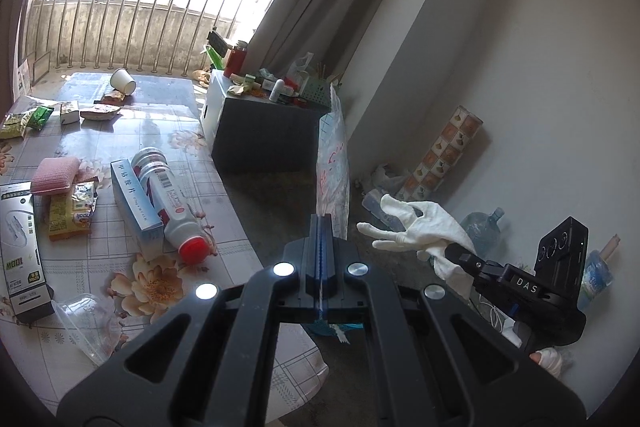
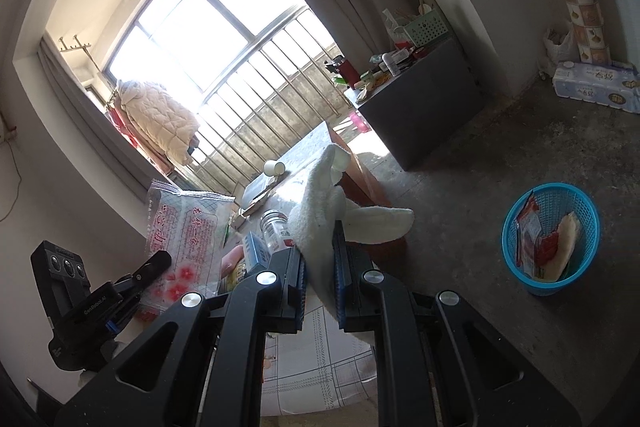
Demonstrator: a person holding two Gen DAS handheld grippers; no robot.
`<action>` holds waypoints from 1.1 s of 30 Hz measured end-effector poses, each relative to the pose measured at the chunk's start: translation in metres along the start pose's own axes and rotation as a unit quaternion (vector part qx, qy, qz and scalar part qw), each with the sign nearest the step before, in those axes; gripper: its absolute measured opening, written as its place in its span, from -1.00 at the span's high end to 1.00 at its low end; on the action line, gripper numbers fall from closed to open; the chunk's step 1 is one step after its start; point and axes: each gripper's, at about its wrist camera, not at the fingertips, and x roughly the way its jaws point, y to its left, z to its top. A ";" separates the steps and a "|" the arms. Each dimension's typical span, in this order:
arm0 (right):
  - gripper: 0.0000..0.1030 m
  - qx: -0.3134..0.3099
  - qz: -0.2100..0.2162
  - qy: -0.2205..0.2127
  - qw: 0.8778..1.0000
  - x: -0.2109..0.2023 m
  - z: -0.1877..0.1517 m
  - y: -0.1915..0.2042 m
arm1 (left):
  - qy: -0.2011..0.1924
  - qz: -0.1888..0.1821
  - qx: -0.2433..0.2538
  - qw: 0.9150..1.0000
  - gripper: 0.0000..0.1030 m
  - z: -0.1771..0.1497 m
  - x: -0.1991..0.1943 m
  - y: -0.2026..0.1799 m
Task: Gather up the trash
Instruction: 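Carry the white cloth and clear bag toward the blue wastebasket with both tools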
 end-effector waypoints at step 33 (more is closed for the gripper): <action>0.77 0.140 -0.089 -0.020 0.986 -0.021 -0.017 -0.126 | 0.147 -0.082 0.045 0.985 1.00 -0.006 0.141 -0.073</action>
